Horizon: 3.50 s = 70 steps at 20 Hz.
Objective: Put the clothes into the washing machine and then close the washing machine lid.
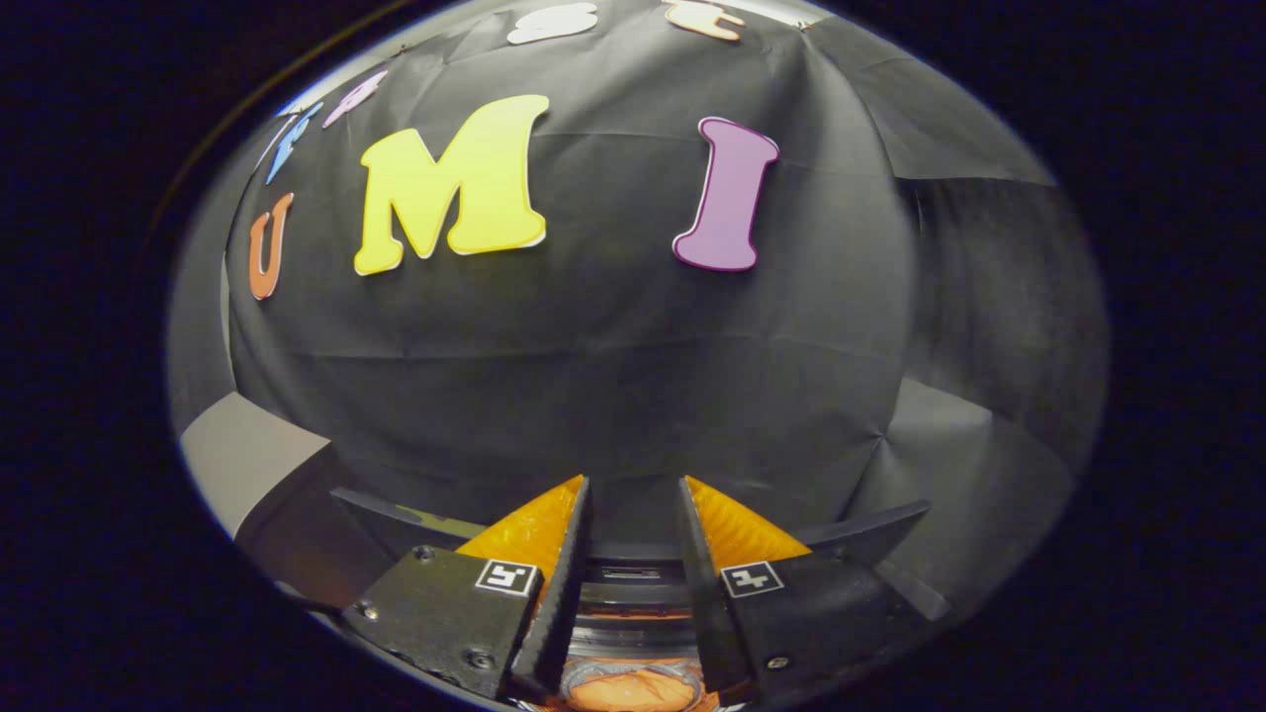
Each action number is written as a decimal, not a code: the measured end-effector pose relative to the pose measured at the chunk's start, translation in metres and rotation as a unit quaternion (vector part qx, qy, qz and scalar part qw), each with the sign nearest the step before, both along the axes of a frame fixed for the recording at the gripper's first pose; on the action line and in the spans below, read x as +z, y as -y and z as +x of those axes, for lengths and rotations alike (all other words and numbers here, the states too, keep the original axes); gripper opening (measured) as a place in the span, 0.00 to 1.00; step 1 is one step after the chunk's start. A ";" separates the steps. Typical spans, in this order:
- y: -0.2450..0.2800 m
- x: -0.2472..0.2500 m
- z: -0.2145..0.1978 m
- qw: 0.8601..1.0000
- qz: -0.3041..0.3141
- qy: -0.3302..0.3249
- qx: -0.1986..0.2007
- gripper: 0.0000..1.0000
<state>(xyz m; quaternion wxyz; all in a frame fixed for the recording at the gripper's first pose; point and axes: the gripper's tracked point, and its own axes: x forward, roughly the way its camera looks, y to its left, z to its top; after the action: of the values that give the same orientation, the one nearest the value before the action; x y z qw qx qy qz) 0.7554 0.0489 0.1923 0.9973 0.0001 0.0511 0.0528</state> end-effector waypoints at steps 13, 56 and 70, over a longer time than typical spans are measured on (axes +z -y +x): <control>0.003 0.003 -0.010 0.999 -0.005 0.034 -0.007 0.54; 0.019 -0.108 -0.091 0.999 -0.044 -0.023 0.003 0.58; 0.031 -0.171 -0.164 0.997 0.000 -0.071 0.001 0.60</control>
<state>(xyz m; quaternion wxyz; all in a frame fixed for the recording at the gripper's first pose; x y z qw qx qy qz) 0.5914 0.0178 0.0213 0.9910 0.0040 0.1221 0.0539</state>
